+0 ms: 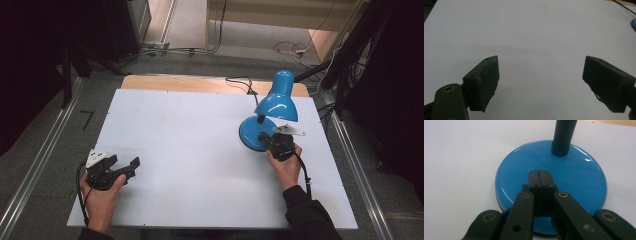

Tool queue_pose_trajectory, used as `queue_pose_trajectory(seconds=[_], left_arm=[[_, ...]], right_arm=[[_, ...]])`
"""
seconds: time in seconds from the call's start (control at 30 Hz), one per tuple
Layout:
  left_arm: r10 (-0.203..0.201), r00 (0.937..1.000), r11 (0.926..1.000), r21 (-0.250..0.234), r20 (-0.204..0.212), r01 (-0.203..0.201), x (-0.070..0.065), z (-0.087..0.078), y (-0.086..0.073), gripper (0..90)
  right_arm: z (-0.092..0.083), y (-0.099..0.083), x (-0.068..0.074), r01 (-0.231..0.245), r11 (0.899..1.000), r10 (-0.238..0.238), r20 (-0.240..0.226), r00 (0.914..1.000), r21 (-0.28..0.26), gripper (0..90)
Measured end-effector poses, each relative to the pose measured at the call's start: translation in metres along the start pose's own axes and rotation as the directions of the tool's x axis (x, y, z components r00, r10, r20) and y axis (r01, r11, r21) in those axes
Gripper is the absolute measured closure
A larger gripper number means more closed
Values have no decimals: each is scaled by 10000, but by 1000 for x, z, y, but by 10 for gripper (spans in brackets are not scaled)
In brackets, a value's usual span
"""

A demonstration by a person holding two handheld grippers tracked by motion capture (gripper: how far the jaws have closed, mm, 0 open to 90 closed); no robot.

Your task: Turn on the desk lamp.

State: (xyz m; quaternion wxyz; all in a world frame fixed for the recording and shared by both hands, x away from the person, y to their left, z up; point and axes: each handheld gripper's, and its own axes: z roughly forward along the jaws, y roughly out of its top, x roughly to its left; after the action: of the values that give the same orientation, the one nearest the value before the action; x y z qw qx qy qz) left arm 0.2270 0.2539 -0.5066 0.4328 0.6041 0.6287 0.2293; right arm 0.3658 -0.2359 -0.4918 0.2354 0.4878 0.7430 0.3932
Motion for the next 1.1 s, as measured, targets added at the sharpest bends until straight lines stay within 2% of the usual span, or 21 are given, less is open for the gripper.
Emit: queue_pose_trajectory(seconds=[0.8, 1.03, 1.1], left_arm=[[-12, 10000, 10000, -29, 35, 12, 0, -2, 0, 148], [7, 10000, 10000, -29, 36, -6, 0, -1, 0, 148], [-14, 10000, 10000, -70, 53, 14, 0, -1, 0, 148]], right_arm=[[2, -5, 7, 546, 9984, -548, 199, 9983, 128, 882], [1, -5, 5, 188, 9997, -188, 27, 9998, 149, 879], [0, -4, 6, 222, 9998, -222, 2, 9998, 22, 878]])
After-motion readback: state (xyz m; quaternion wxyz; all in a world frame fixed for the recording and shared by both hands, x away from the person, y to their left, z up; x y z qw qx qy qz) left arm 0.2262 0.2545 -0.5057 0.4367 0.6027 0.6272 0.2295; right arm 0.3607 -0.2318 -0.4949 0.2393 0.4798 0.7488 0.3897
